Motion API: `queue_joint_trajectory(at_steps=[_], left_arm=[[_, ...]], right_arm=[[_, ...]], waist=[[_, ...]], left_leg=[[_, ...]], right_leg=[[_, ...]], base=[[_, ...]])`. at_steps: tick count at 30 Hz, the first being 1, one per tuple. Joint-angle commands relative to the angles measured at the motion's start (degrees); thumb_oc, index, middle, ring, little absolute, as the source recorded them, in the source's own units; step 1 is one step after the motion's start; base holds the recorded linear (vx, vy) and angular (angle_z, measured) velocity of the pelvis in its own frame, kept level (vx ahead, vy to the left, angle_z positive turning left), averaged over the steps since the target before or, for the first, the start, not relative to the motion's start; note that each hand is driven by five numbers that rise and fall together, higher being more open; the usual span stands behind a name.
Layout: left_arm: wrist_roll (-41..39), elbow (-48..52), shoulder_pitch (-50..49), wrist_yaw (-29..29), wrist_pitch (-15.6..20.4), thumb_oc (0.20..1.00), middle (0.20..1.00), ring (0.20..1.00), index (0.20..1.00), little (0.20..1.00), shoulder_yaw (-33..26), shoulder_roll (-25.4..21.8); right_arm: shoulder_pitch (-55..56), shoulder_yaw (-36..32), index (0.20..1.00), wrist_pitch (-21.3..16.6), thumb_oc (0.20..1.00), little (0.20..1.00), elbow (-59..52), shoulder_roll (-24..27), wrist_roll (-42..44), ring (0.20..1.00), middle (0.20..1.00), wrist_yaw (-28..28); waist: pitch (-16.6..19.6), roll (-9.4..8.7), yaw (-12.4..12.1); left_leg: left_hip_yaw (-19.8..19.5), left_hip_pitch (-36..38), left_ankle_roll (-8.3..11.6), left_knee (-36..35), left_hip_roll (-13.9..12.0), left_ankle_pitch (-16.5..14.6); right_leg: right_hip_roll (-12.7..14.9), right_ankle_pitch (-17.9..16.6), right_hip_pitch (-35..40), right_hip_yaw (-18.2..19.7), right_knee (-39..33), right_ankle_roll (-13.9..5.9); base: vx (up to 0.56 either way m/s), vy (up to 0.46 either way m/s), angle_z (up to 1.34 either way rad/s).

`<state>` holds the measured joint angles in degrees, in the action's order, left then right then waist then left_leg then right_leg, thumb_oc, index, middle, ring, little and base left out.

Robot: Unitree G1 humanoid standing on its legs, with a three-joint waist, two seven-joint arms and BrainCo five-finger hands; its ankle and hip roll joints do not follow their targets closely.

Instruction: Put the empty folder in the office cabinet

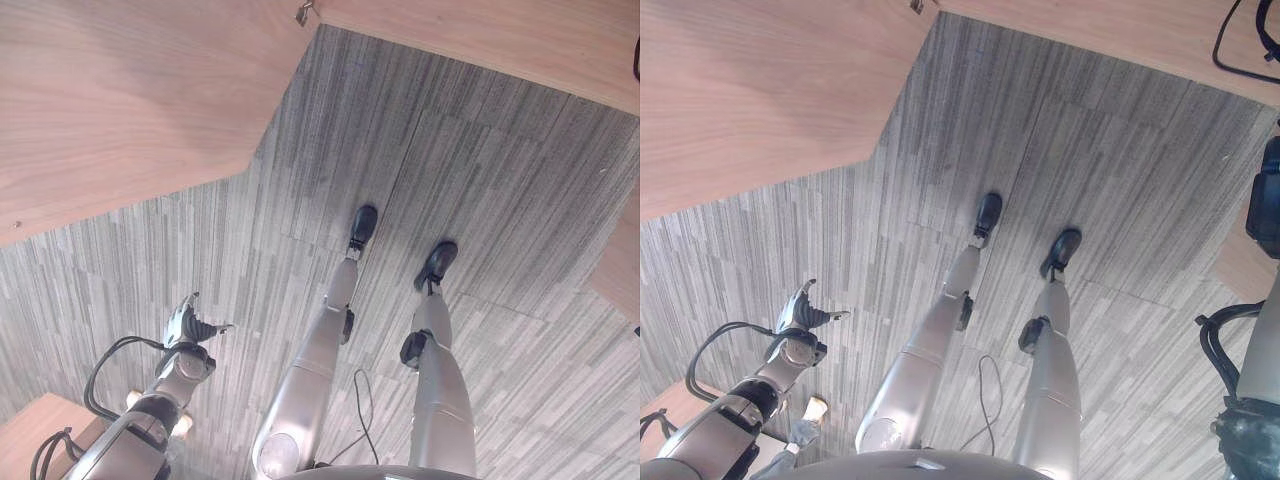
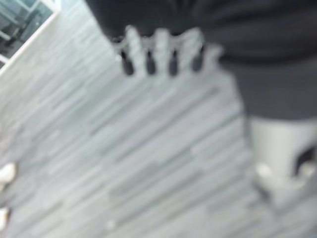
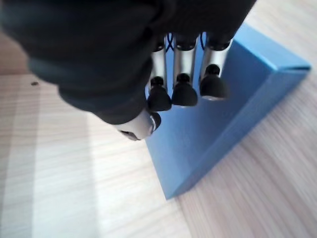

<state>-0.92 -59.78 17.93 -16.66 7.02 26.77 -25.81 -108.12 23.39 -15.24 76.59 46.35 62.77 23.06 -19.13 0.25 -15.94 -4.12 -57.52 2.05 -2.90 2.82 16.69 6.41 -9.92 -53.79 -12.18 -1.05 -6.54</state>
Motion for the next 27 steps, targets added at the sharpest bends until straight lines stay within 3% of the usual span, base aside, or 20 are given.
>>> queue_joint_trajectory(at_steps=[1,5,13,16,27], left_arm=[[-1.63,-4.73,-6.45,-3.52,-0.74,1.000,1.000,1.000,1.000,1.000,-1.60,1.60],[-2.27,-4.89,-4.34,-5.09,-0.64,1.000,1.000,1.000,1.000,1.000,-1.78,2.31],[-2.41,-5.37,-2.91,-5.58,-0.60,1.000,1.000,1.000,1.000,1.000,-1.81,2.35],[-2.26,-6.19,-1.80,-5.23,-0.71,1.000,1.000,1.000,1.000,1.000,-1.13,2.48],[-2.27,-5.79,-1.88,-3.92,-0.31,1.000,1.000,1.000,1.000,1.000,-0.61,0.72]], right_arm=[[3.80,4.24,0.200,-2.18,0.200,0.200,-1.40,0.16,-9.77,0.200,0.200,7.64],[4.89,2.45,0.200,0.68,0.200,0.200,-0.57,0.20,-12.46,0.200,0.200,11.12],[4.59,2.97,0.200,2.28,0.200,0.200,0.94,-0.19,-11.40,0.200,0.200,9.92],[4.47,3.65,0.200,3.95,0.200,0.200,3.02,-1.73,-6.82,0.200,0.200,5.71],[2.97,8.26,0.200,2.79,0.200,0.200,-1.10,-3.05,1.33,0.200,0.200,-4.25]], waist=[[4.54,-0.63,0.40],[4.43,-0.70,1.32],[4.11,-0.77,1.78],[3.51,-0.73,1.79],[2.97,-0.70,0.61]], left_leg=[[1.14,4.19,6.46,-2.10,-1.56,-7.47],[1.12,4.11,6.18,-2.10,-1.51,-7.73],[1.22,3.91,6.05,-2.10,-1.47,-7.88],[1.37,3.38,6.16,-2.10,-1.65,-7.78],[1.43,0.45,6.64,-2.10,-2.47,-7.02]], right_leg=[[3.05,0.80,2.29,1.04,-3.95,-4.88],[3.20,0.75,2.03,1.21,-3.95,-4.86],[3.11,0.71,1.61,1.43,-3.95,-4.84],[3.12,0.66,1.05,1.58,-3.95,-4.88],[3.11,0.55,-2.12,1.58,-3.95,-4.83]], base=[[0.00,0.000,0.00],[0.00,0.000,0.00],[0.00,0.000,0.00],[0.00,0.000,0.00],[0.01,-0.007,-0.01]])
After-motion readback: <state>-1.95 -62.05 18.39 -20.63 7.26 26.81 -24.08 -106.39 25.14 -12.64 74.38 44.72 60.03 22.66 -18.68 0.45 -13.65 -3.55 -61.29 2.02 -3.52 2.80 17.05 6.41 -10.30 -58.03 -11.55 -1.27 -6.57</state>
